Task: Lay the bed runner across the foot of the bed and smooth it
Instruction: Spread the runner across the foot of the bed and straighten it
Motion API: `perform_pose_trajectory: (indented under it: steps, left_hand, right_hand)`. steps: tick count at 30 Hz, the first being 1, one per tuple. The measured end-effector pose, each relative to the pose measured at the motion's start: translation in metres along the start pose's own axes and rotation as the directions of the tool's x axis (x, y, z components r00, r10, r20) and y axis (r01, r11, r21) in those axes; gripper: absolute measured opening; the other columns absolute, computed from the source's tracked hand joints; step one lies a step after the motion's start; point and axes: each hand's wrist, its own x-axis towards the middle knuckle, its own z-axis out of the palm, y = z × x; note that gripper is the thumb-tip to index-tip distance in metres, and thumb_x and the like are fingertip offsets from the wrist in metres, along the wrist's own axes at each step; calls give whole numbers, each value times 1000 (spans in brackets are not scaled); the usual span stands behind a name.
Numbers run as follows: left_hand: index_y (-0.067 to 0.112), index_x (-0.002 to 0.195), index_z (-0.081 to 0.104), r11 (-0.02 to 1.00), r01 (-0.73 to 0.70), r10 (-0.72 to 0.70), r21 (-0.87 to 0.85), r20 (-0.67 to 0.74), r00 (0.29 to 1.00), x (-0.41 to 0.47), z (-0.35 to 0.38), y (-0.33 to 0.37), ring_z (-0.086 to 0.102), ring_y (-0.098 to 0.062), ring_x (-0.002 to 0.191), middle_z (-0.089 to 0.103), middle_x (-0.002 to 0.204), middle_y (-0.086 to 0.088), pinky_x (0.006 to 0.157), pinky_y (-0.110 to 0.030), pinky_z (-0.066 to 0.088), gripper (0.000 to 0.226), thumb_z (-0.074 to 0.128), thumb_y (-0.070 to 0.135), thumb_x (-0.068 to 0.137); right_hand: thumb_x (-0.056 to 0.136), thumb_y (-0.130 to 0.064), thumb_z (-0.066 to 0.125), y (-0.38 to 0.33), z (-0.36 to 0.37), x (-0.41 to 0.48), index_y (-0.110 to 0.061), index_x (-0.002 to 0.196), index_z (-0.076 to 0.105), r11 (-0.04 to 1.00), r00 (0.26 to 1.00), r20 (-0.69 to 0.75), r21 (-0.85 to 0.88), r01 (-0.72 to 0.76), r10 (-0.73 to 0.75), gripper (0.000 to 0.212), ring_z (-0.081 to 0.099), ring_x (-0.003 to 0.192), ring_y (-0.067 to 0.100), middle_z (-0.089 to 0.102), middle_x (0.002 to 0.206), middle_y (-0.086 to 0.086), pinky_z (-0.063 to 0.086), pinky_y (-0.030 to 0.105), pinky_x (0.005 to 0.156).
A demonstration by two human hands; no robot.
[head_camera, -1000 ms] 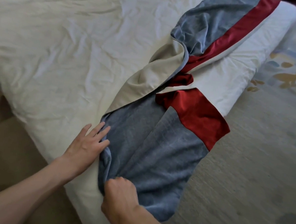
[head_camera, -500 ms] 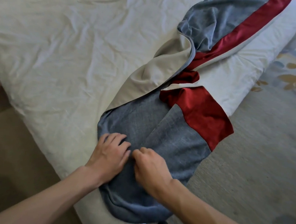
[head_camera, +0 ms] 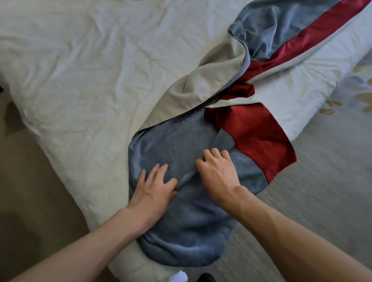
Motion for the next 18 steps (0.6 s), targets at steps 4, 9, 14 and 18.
perform_pose_trajectory:
  steps: [4,9,14,18]
  left_hand:
    - [18,106,47,996,-89,89,24,25,996,-5,0,-16,5,-28,144,10,155,-19,113,-53,7,15,42,29,97]
    - [20,100,47,988,-132,127,74,69,989,-21,-5,-44,5,-28,145,10,155,-19,112,-54,7,8,44,26,96]
    - [22,102,54,979,-111,94,169,102,990,-41,-15,-81,15,-28,143,20,154,-18,111,-56,13,13,54,29,91]
    - [19,64,63,945,-158,163,285,6,987,-57,-29,-111,65,-37,100,66,107,-25,76,-59,50,39,93,19,40]
  right_hand:
    - [80,-10,54,-14,-2,-9,-15,91,61,998,995,93,56,26,-32,13,58,93,25,65,97,5,36,34,82]
    - [77,-6,48,-40,-6,-18,-10,89,63,977,988,152,215,2,-35,19,59,94,32,67,99,11,40,38,83]
    - [80,-6,49,-78,-6,-15,-5,92,63,939,981,185,344,-11,-56,19,59,97,35,66,102,16,43,40,83]
    - [85,-8,51,-117,-2,-7,-4,94,63,907,978,194,422,-7,-82,16,58,97,37,64,104,18,45,40,81]
